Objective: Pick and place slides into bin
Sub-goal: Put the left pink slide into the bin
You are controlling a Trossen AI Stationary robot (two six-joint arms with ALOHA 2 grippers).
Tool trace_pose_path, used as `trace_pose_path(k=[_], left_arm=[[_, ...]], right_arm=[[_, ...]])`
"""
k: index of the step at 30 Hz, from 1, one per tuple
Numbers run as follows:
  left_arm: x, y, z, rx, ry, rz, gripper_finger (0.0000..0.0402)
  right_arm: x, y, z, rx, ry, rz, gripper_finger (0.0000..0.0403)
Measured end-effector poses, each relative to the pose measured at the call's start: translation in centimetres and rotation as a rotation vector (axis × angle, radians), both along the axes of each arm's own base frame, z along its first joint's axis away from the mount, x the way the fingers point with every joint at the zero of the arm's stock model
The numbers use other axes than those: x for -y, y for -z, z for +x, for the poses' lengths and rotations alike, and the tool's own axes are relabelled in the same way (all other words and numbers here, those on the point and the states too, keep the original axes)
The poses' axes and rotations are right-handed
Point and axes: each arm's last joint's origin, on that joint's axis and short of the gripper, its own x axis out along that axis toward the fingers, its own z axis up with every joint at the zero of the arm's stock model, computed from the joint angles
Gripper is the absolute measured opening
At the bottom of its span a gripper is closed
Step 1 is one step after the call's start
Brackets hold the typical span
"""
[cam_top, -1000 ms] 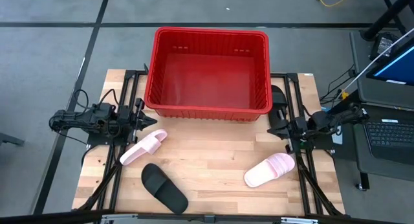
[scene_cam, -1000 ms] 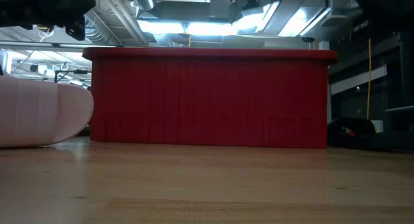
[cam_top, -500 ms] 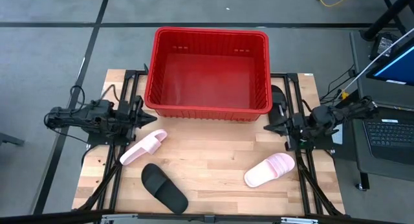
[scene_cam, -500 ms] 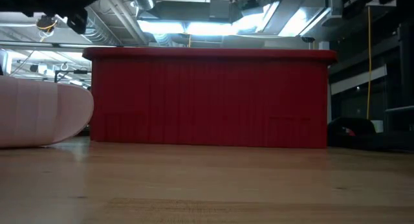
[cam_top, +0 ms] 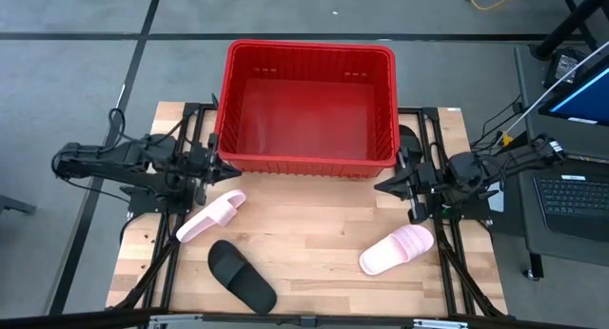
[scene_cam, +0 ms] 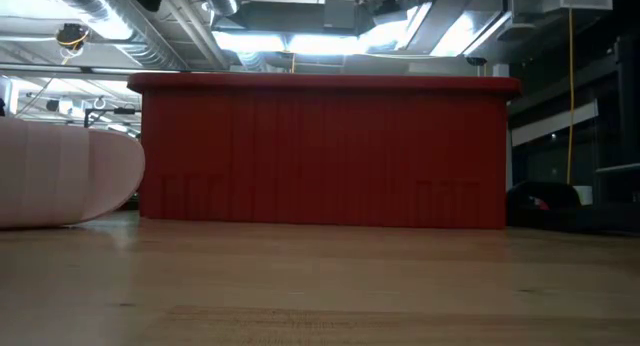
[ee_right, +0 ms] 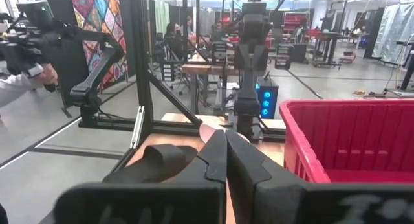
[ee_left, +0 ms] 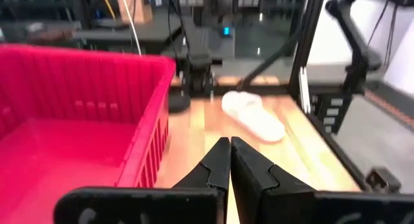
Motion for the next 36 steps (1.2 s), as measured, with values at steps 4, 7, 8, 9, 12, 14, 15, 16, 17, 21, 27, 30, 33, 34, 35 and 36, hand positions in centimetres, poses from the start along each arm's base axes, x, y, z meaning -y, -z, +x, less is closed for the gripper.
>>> trace_pose_path(k=[4, 7, 8, 9, 12, 14, 15, 16, 17, 21, 27, 30, 33, 34, 35, 36], left_arm=[[0.0, -1.2, 0.4, -0.062, -0.001, 0.004, 0.0006], [0.0, -1.7, 0.7, -0.058, 0.000, 0.007, 0.0008], [0.0, -1.8, 0.7, -0.054, -0.002, 0.007, 0.0008], [0.0, -1.8, 0.7, -0.052, -0.005, 0.007, 0.0008], [0.0, -1.8, 0.6, -0.049, -0.009, 0.008, 0.0006], [0.0, -1.9, 0.5, -0.047, -0.010, 0.003, 0.0006], [0.0, -1.9, 0.6, -0.048, -0.013, -0.011, 0.0006], [0.0, -1.9, 0.6, -0.048, -0.016, -0.025, 0.0007], [0.0, -1.9, 0.6, -0.049, -0.020, -0.041, 0.0008], [0.0, -1.9, 0.6, -0.050, -0.031, -0.089, 0.0009], [0.0, -1.8, 0.6, -0.055, -0.050, -0.173, 0.0004], [0.0, -1.7, 0.6, -0.063, -0.054, -0.185, 0.0006], [0.0, -1.7, 0.6, -0.063, -0.054, -0.186, 0.0008], [0.0, -1.6, 0.6, -0.063, -0.054, -0.186, 0.0008], [0.0, -1.6, 0.6, -0.063, -0.054, -0.186, 0.0008], [0.0, -1.6, 0.6, -0.063, -0.054, -0.186, 0.0008]], right_arm=[[0.0, -0.2, 0.1, 0.013, -0.002, 0.004, 0.0006], [0.0, -0.4, 0.0, 0.036, -0.002, 0.012, 0.0006], [0.0, -0.5, 0.1, 0.045, -0.002, 0.015, 0.0006], [0.0, -0.6, 0.1, 0.055, -0.002, 0.018, 0.0006], [0.0, -0.7, 0.0, 0.066, -0.002, 0.022, 0.0006], [0.0, -0.7, 0.0, 0.066, -0.002, 0.021, 0.0006], [0.0, -0.7, 0.0, 0.066, -0.002, 0.021, 0.0006], [0.0, -0.7, 0.0, 0.067, -0.002, 0.024, 0.0006], [0.0, -0.7, 0.0, 0.066, -0.002, 0.028, 0.0006], [0.0, -0.9, 0.0, 0.082, -0.003, 0.054, 0.0006], [0.0, -1.3, 0.0, 0.119, -0.003, 0.064, 0.0006], [0.0, -1.3, 0.0, 0.120, -0.002, 0.065, 0.0006], [0.0, -1.2, 0.1, 0.114, -0.001, 0.064, 0.0006], [-0.1, -1.1, 0.2, 0.108, -0.001, 0.061, 0.0006], [-0.1, -1.1, 0.3, 0.105, -0.001, 0.061, 0.0006], [-0.1, -1.0, 0.4, 0.100, -0.001, 0.060, 0.0006]])
